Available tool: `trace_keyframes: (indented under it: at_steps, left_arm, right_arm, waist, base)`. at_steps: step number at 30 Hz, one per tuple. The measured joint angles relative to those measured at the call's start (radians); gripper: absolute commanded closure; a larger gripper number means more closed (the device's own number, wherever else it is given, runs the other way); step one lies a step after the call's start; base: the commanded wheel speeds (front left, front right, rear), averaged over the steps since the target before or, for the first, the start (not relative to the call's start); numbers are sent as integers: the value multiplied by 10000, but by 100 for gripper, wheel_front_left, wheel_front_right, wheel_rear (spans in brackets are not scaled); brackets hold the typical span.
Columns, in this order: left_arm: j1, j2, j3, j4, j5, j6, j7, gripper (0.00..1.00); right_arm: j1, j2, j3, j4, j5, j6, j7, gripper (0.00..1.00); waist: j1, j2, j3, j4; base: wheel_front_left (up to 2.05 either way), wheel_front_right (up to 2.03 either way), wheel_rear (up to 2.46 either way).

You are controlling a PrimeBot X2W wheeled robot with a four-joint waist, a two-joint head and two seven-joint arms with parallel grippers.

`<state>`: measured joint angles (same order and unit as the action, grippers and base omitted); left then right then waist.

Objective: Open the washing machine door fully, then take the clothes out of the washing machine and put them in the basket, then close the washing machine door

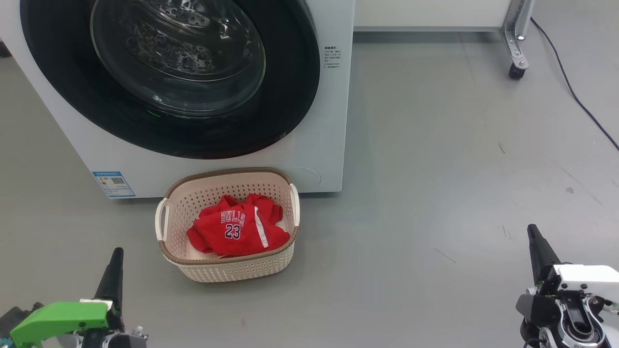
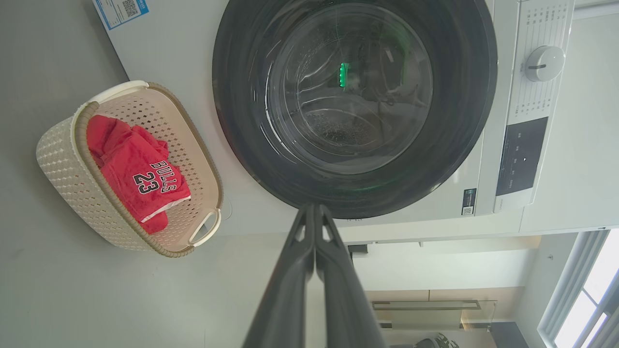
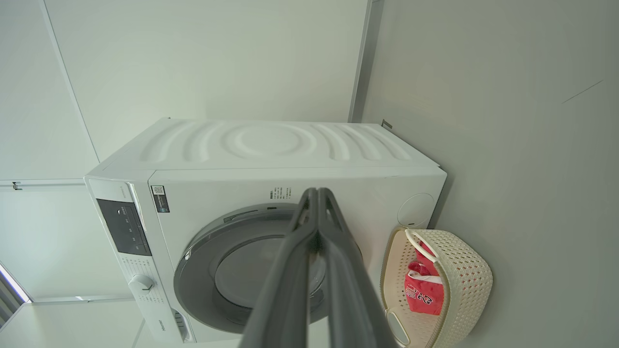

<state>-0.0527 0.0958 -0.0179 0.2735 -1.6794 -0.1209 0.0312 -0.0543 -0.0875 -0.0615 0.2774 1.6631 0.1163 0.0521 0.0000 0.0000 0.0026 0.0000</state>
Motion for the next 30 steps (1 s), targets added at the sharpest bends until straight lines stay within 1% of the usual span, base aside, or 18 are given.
trace_keyframes:
  at_steps: [30]
  left_arm:
    - [-7, -2, 52, 33, 0, -2, 33, 100]
  right_arm:
    - [-3, 4, -25, 29, -2, 0, 19, 100]
  waist:
    - [0, 0, -1, 0]
  base:
    - [0, 0, 0]
